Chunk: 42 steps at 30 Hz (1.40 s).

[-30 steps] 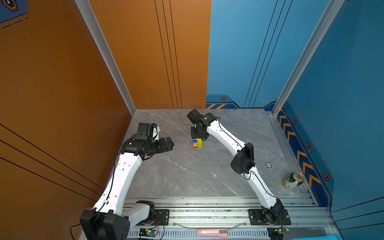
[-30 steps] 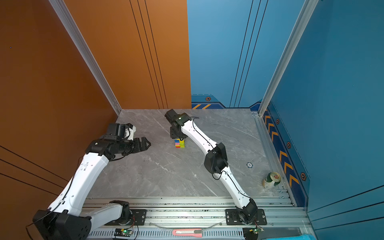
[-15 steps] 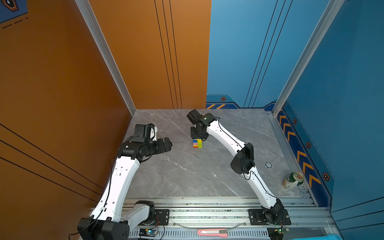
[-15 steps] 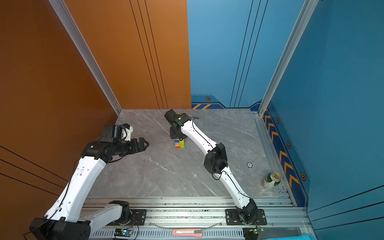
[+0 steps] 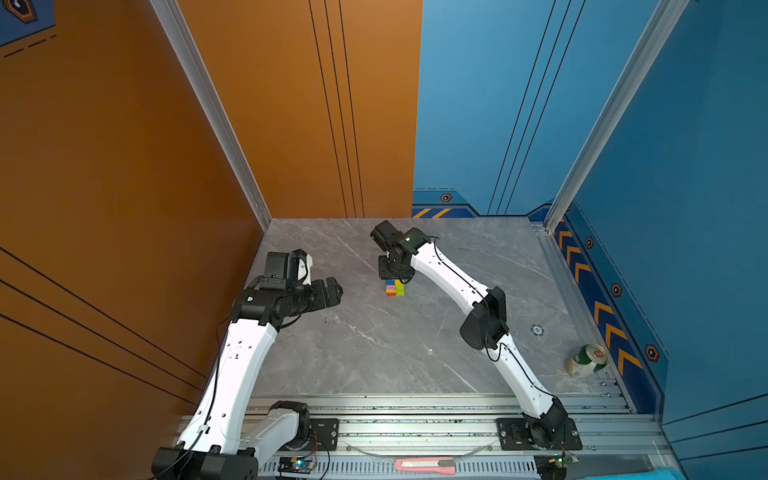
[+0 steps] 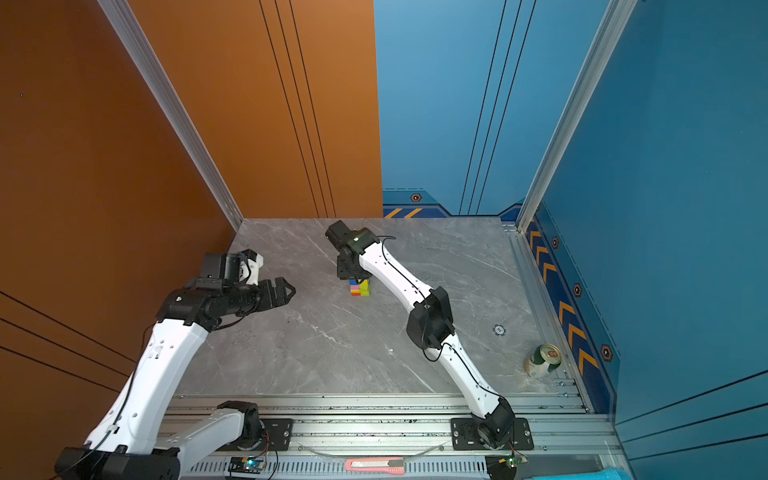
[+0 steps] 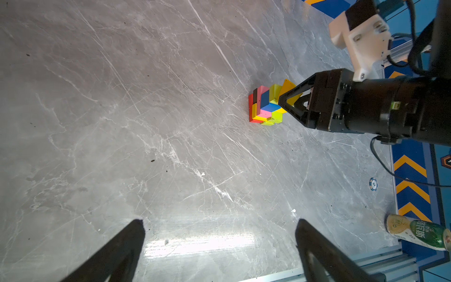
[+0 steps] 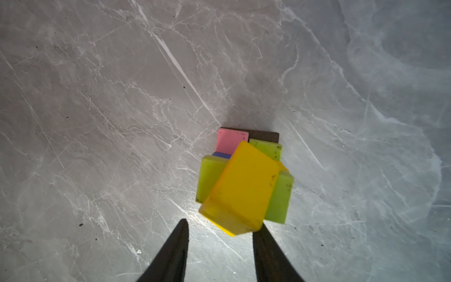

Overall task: Build the wood block tower
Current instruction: 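Open the right gripper to release the prism and raise it away, then move the left gripper over the stack while the right gripper withdraws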

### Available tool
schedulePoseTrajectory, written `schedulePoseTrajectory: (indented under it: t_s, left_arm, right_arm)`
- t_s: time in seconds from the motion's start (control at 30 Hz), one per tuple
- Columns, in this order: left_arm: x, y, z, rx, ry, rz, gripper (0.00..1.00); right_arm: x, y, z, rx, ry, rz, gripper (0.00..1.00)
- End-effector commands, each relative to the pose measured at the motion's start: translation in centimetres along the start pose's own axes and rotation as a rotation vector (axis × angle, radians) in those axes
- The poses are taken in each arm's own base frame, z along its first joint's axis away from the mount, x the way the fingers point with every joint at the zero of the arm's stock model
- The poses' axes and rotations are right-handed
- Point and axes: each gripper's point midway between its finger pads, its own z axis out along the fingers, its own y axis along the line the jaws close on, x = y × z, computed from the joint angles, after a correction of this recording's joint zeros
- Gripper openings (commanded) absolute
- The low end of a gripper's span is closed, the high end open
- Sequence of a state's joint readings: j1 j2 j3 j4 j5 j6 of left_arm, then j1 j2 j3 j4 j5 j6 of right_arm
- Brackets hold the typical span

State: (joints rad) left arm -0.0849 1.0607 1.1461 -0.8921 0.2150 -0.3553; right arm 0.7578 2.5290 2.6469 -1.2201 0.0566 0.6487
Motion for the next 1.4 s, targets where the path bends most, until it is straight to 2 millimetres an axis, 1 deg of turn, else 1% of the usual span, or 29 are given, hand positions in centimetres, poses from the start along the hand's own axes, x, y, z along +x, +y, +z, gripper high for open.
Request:
schedulePoseTrajectory:
  t_s: [0.0,0.27,0.5,0.57,0.63,0.67,0.73,0.8,0.83,0.87,0.93,0.97,1.0,1.03,1.1,1.17,1.27,1.33,1.37]
  left_arm:
    - [0.9,0.2,-0.4,0.005,0.017,-0.010,0.98]
    - [1.3,0.3,-0.8,0.005,0.010,-0.016,0.98]
    - [1.5,0.3,-1.2,0.007,0.003,-0.023,0.98]
    - [1.6,0.3,-1.2,0.008,0.003,-0.026,0.98]
    - [1.6,0.2,-1.2,0.013,0.004,-0.027,0.98]
    - [1.5,0.1,-1.3,0.014,0.003,-0.027,0.98]
    - [1.3,-0.1,-1.3,0.021,0.003,-0.025,0.98]
    - [1.1,-0.4,-1.3,0.026,0.008,-0.018,0.98]
    - [0.9,-0.5,-1.3,0.029,0.008,-0.015,0.98]
    - [0.6,-0.8,-1.2,0.034,0.010,-0.010,0.98]
    - [0.2,-1.2,-0.9,0.034,0.022,-0.002,0.98]
    - [0.0,-1.4,-0.6,0.035,0.031,0.005,0.98]
    - [-0.2,-1.7,-0.3,0.034,0.045,0.012,0.98]
    - [-0.3,-2.0,0.0,0.032,0.058,0.021,0.98]
    - [-0.5,-3.0,0.7,0.031,0.089,0.052,0.98]
    - [-0.5,-3.9,1.5,0.020,0.110,0.095,0.99]
    - [-0.1,-5.0,3.0,-0.024,0.141,0.177,1.00]
    - [0.3,-6.2,4.1,-0.042,0.169,0.232,0.98]
    - [0.2,-6.9,4.5,-0.045,0.175,0.258,0.96]
  right_arm:
    - [0.0,0.2,-2.4,-0.012,-0.013,0.014,0.45]
    - [0.0,0.2,-2.6,-0.014,-0.016,0.017,0.47]
    - [0.2,0.7,-2.9,-0.037,-0.012,0.019,0.48]
    - [0.3,0.9,-3.4,-0.045,-0.014,0.017,0.48]
    - [0.1,1.1,-4.3,-0.057,-0.026,0.017,0.49]
    - [0.0,1.2,-5.0,-0.066,-0.033,0.015,0.51]
    - [0.1,1.3,-6.5,-0.082,-0.044,0.007,0.57]
    - [0.2,1.2,-8.5,-0.096,-0.058,0.000,0.66]
    - [0.4,1.0,-9.3,-0.096,-0.063,-0.004,0.68]
    - [0.6,0.6,-10.4,-0.095,-0.072,-0.005,0.70]
    - [1.2,-0.3,-11.9,-0.086,-0.075,0.002,0.81]
    - [1.4,-0.9,-13.1,-0.082,-0.088,0.010,0.86]
    - [1.8,-1.7,-13.8,-0.066,-0.092,0.016,0.95]
    - [2.0,-2.4,-15.4,-0.067,-0.112,0.026,1.00]
    - [3.3,-4.3,-16.9,-0.040,-0.119,0.047,1.00]
    - [4.5,-5.9,-18.0,-0.021,-0.120,0.071,1.00]
    - [6.2,-8.2,-19.4,-0.007,-0.128,0.099,1.00]
    - [7.1,-9.5,-19.9,-0.011,-0.128,0.120,1.00]
    - [7.4,-10.1,-20.2,-0.020,-0.128,0.130,1.00]
